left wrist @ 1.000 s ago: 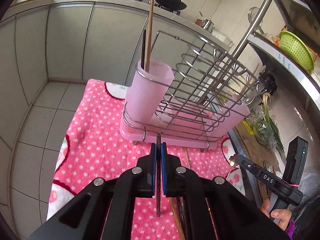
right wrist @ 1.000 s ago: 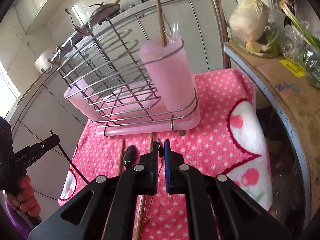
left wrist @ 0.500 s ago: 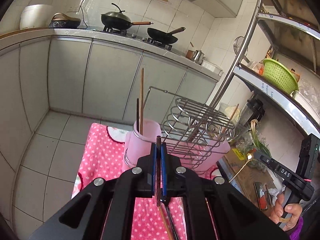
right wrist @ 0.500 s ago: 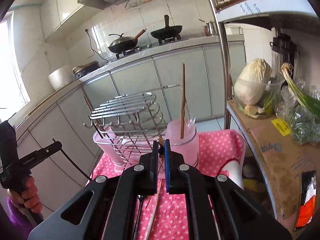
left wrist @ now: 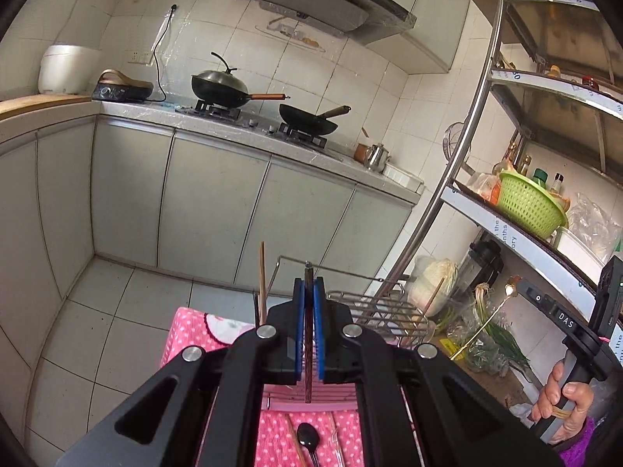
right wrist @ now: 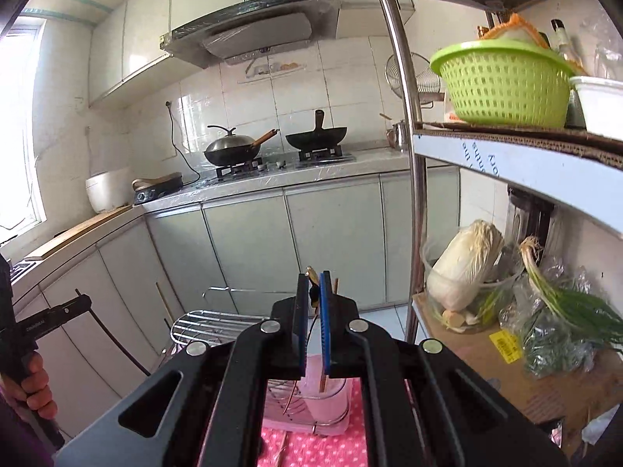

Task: Organize utensils
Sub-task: 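Lift the dark chopstick with the left tool while the right tool lifts its utensil above the cup, then drop the dark chopstick into the pink cup with the left tool while the right tool drops its utensil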

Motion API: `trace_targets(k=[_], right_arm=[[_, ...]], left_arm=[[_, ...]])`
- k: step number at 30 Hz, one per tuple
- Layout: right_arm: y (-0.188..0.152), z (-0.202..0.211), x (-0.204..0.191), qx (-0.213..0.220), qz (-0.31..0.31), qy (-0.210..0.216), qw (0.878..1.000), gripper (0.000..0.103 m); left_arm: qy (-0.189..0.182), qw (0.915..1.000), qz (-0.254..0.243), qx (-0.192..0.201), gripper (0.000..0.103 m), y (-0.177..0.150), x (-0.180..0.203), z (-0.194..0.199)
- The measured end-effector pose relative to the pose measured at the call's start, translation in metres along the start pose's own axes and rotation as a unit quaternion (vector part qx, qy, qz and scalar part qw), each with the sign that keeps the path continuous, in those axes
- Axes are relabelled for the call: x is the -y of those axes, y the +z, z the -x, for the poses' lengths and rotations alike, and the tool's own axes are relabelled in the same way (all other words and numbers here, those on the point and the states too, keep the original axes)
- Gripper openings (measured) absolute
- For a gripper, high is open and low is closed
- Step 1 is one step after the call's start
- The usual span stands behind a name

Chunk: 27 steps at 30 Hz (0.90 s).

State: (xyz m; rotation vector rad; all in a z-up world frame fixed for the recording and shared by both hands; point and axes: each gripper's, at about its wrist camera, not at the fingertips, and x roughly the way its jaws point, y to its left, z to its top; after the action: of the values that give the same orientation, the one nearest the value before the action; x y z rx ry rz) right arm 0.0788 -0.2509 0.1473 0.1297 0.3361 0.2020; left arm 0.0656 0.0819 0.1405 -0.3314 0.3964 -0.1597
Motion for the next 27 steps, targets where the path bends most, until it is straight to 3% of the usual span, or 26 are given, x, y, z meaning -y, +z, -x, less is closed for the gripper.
trace_targets(k=[6, 13, 27], right_arm=[[0.010, -0.020, 0.003, 0.007, 0.020, -0.028, 0.999, 0.006], [-0.001, -0.057, 0.014, -0.017, 0.018, -0.039, 0.999, 0.006], [-0.038, -0.096, 0.011, -0.090, 0.031, -0.021, 0.995, 0.006]], left_arm=[[0.013, 0.9996, 0.001, 0.024, 0.004, 0.027, 0.001, -0.009], [0.041, 0.9990, 0.001, 0.021, 0.004, 0.033, -0.005, -0.042], [0.069, 0.9954, 0.001, -0.066, 0.004, 0.001, -0.029, -0.105]])
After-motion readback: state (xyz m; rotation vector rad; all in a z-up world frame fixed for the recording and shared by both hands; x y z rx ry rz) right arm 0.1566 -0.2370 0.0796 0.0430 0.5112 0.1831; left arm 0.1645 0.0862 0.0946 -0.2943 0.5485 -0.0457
